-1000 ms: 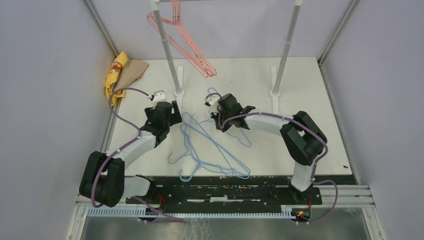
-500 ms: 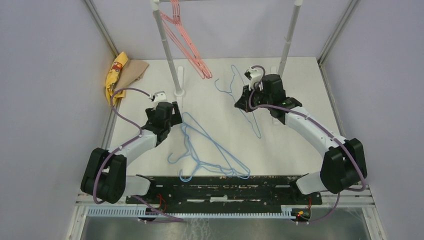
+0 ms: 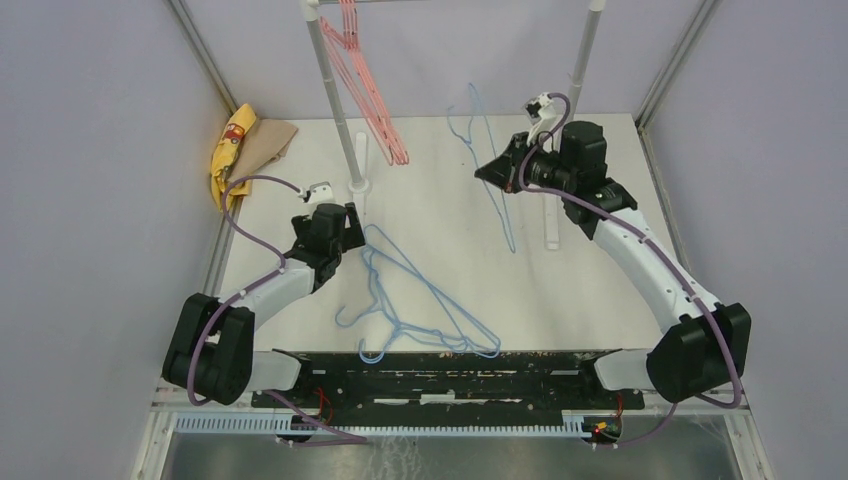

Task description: Organize the hangers

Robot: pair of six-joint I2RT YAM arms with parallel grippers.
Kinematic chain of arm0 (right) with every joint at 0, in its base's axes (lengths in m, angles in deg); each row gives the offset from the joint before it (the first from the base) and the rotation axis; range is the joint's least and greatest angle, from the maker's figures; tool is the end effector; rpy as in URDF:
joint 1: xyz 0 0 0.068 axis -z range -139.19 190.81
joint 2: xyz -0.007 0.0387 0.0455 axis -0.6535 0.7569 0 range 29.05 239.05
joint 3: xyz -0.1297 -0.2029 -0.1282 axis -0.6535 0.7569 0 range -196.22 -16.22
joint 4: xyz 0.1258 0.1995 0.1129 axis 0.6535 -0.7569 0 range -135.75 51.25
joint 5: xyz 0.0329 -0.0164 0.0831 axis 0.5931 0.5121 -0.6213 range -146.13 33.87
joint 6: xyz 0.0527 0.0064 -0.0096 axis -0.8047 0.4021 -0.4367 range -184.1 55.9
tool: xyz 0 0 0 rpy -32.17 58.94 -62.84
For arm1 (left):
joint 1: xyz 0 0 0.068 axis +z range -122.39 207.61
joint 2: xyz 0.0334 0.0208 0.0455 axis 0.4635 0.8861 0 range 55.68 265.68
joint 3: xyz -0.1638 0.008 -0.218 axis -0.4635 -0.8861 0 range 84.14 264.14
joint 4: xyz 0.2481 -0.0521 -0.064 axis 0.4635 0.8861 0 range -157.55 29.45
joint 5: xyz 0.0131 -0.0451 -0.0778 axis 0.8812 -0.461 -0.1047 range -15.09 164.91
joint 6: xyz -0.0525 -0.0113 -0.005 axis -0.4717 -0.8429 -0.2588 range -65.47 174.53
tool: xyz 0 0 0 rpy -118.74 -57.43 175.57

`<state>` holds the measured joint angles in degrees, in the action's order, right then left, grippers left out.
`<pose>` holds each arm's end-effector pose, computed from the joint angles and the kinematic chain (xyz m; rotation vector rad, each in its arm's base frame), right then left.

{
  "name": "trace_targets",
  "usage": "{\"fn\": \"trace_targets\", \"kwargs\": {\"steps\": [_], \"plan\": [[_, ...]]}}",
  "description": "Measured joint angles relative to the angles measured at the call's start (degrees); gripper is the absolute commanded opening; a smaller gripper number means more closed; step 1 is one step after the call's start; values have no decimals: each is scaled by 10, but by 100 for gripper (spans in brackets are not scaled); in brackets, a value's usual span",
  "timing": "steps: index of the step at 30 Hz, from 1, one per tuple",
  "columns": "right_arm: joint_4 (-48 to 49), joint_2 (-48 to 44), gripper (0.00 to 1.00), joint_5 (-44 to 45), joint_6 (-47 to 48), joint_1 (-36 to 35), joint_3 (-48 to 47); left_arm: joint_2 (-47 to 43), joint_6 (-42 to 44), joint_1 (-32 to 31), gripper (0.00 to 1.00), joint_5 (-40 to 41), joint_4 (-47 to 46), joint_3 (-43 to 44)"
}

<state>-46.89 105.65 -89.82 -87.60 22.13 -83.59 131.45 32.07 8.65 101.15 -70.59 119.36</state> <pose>0.2866 0.1177 0.3593 -0.3446 1.9273 1.0454 0.2550 -0.0709 0.1912 -0.3103 2.1275 0.0933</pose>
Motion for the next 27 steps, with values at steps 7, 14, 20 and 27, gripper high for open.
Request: {"fn": "trace_targets", "kwargs": {"steps": [7,14,20,27], "plan": [[106,51,1,-12,-96,1,-103,1,0,0,99,0,-1,0],[200,132,1,-13,-175,1,-223,5,0,0,99,1,-1,0],[253,187,1,-6,-222,0,-269,6,0,0,99,1,-1,0],[260,254,1,10,-245,-10,-341,14,0,0,99,2,-1,0]]}}
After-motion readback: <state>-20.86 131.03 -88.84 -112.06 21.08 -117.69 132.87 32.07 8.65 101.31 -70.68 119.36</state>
